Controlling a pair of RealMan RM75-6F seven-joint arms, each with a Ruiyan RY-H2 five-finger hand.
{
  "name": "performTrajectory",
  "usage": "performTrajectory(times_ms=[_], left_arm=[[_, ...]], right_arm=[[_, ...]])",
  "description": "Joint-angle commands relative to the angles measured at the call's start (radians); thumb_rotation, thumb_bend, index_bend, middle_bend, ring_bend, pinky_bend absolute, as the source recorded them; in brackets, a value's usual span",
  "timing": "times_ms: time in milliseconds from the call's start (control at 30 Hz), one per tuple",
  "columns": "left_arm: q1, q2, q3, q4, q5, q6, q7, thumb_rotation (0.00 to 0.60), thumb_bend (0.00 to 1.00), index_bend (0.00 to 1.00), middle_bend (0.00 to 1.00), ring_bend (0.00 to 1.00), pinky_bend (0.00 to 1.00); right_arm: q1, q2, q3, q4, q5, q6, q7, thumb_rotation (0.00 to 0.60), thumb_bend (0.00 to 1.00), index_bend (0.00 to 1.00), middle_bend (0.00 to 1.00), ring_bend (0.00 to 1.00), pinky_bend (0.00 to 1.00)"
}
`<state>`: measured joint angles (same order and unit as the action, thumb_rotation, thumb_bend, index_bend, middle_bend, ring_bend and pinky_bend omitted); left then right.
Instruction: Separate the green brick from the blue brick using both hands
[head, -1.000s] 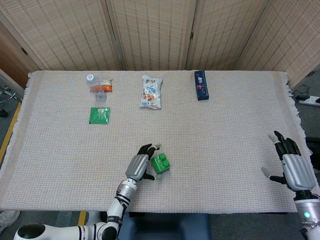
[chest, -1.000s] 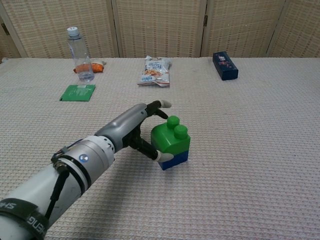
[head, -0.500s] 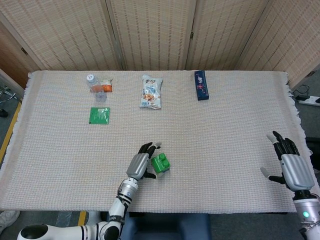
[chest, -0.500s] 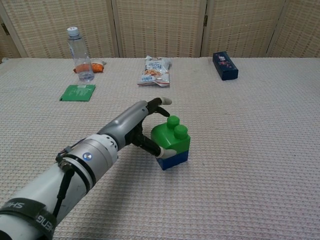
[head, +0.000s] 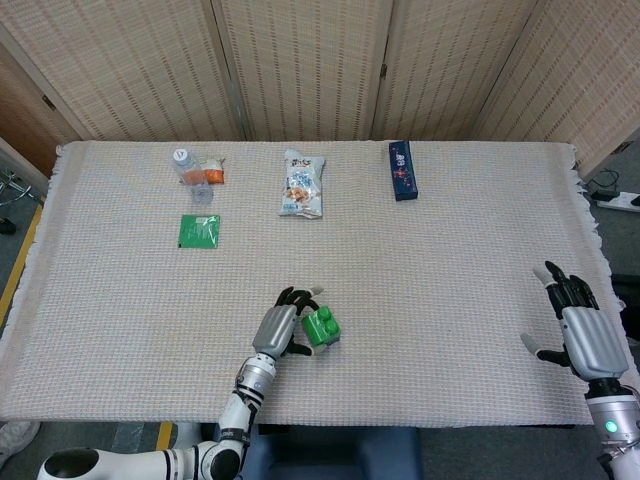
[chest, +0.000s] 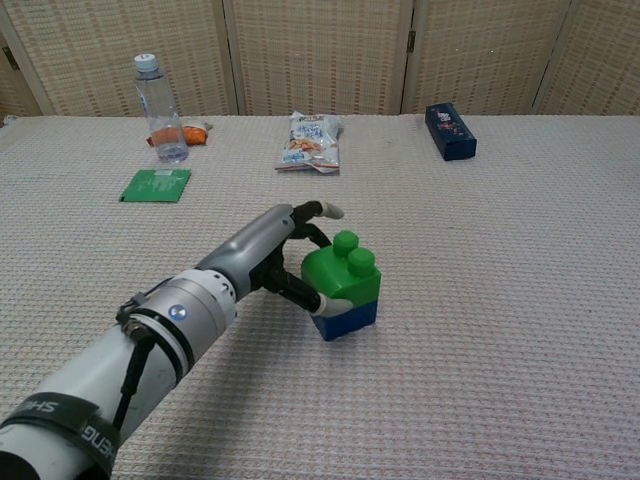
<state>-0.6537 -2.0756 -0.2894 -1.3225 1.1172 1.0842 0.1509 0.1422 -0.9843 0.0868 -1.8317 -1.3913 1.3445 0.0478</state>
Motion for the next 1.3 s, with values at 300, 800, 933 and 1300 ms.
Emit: performTrajectory(times_ms=[300, 800, 933, 1300], left_arm=[[0.010, 0.002, -0.002, 0.005, 0.006, 0.015, -0.016, 0.600, 0.22, 0.29, 0.56, 0.25, 0.01], [0.038, 0.020, -0.010, -0.007, 0.047, 0.078, -0.054, 0.600, 0.22, 0.53, 0.73, 0.36, 0.08], [0.053, 0.039, -0.019, -0.030, 0.053, 0.086, -0.103, 0.600, 0.23, 0.57, 0.76, 0.39, 0.08], [0.111, 0.200, -0.037, -0.253, 0.017, 0.035, -0.222, 0.600, 0.24, 0.62, 0.82, 0.41, 0.09]], right_arm=[[0.003, -0.005, -0.001, 0.001, 0.003, -0.005, -0.009, 0.600, 0.31, 0.00, 0.00, 0.10, 0.00], [0.011, -0.018, -0.005, 0.002, -0.006, -0.011, -0.031, 0.600, 0.31, 0.00, 0.00, 0.10, 0.00], [0.024, -0.028, -0.011, 0.019, -0.016, -0.038, -0.020, 0.600, 0.31, 0.00, 0.00, 0.10, 0.00], [0.095, -0.034, -0.025, 0.110, -0.107, -0.146, 0.230, 0.600, 0.31, 0.00, 0.01, 0.10, 0.00]])
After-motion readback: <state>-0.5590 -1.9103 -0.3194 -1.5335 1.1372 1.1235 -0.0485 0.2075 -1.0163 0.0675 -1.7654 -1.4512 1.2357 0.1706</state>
